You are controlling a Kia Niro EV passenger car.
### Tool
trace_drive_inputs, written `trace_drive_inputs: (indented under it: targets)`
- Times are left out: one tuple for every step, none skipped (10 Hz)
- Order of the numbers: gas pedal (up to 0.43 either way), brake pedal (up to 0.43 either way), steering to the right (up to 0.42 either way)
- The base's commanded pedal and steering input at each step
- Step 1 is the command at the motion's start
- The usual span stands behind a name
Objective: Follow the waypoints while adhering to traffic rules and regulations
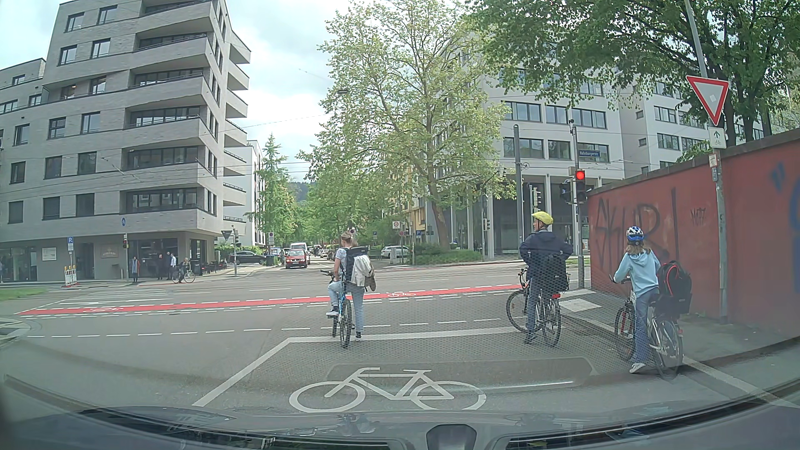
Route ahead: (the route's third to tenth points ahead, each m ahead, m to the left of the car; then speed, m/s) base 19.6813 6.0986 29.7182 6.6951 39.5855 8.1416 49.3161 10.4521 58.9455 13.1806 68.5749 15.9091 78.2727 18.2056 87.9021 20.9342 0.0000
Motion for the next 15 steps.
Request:
trace_drive_inputs:
  targets:
    - [0.000,0.262,-0.014]
    - [0.000,0.268,-0.013]
    - [0.000,0.268,-0.014]
    - [0.000,0.268,-0.013]
    - [0.000,0.268,-0.014]
    - [0.000,0.262,-0.013]
    - [0.000,0.268,-0.014]
    - [0.000,0.268,-0.014]
    - [0.000,0.268,-0.013]
    - [0.000,0.262,-0.013]
    - [0.000,0.268,-0.014]
    - [0.000,0.268,-0.014]
    - [0.000,0.268,-0.014]
    - [0.000,0.268,-0.014]
    - [0.000,0.268,-0.013]
